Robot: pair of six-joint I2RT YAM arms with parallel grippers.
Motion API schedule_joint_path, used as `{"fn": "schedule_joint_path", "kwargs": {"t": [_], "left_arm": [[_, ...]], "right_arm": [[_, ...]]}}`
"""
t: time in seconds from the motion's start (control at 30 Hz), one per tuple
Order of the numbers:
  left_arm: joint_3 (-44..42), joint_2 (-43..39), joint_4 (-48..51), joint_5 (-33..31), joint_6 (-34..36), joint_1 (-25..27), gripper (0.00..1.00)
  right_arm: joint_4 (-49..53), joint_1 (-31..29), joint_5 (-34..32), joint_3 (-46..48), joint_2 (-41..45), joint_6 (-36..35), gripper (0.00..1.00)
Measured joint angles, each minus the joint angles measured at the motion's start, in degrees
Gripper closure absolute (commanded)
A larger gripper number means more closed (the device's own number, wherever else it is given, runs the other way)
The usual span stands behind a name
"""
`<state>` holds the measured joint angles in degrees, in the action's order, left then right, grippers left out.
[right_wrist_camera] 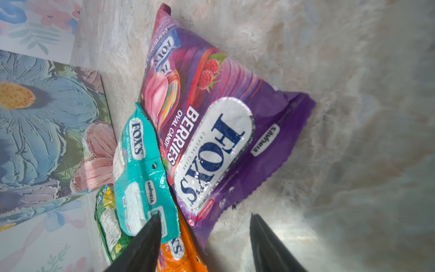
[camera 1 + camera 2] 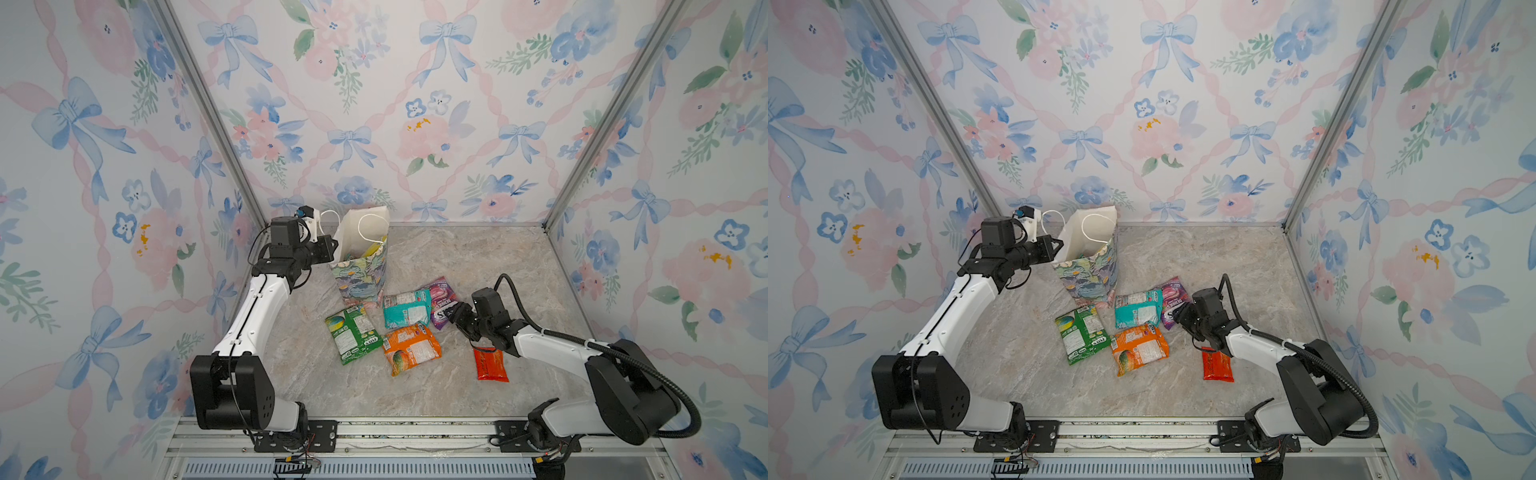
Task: Place the snacks into the paper bag
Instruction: 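Move the right gripper down onto the purple Fox's berries packet, then close the right gripper on the purple packet and lift it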
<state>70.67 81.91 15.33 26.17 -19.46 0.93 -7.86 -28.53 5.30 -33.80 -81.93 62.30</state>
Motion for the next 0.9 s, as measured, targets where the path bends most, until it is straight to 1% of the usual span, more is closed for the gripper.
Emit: {"fn": "schedule_joint_path", "kwargs": {"t": [0.2,0.4,0.53,0.6,0.73,0.83,0.9], "left_arm": [[0.0,0.0,0.0,0.0,0.0,0.0,1.0],[0.0,0.0,0.0,0.0,0.0,0.0,1.0],[0.0,0.0,0.0,0.0,0.0,0.0,1.0],[0.0,0.0,0.0,0.0,0.0,0.0,1.0],[0.0,0.0,0.0,0.0,0.0,0.0,1.0],[0.0,0.0,0.0,0.0,0.0,0.0,1.0],[0.0,0.0,0.0,0.0,0.0,0.0,1.0]], "right_arm": [[-4.8,0.0,-2.0,0.2,-4.0,3.4,0.4],[-8.3,0.0,-4.1,-0.2,-7.4,5.4,0.37],[-10.3,0.0,-5.2,-1.2,-9.3,6.4,0.41],[-11.2,0.1,-5.6,-1.6,-10.3,6.9,0.47],[-11.6,0.5,-6.5,-1.9,-11.5,7.6,0.68],[-10.9,0.7,-7.6,-2.0,-11.6,7.2,0.75],[-9.6,0.7,-8.3,-2.5,-11.0,5.6,0.82]]}}
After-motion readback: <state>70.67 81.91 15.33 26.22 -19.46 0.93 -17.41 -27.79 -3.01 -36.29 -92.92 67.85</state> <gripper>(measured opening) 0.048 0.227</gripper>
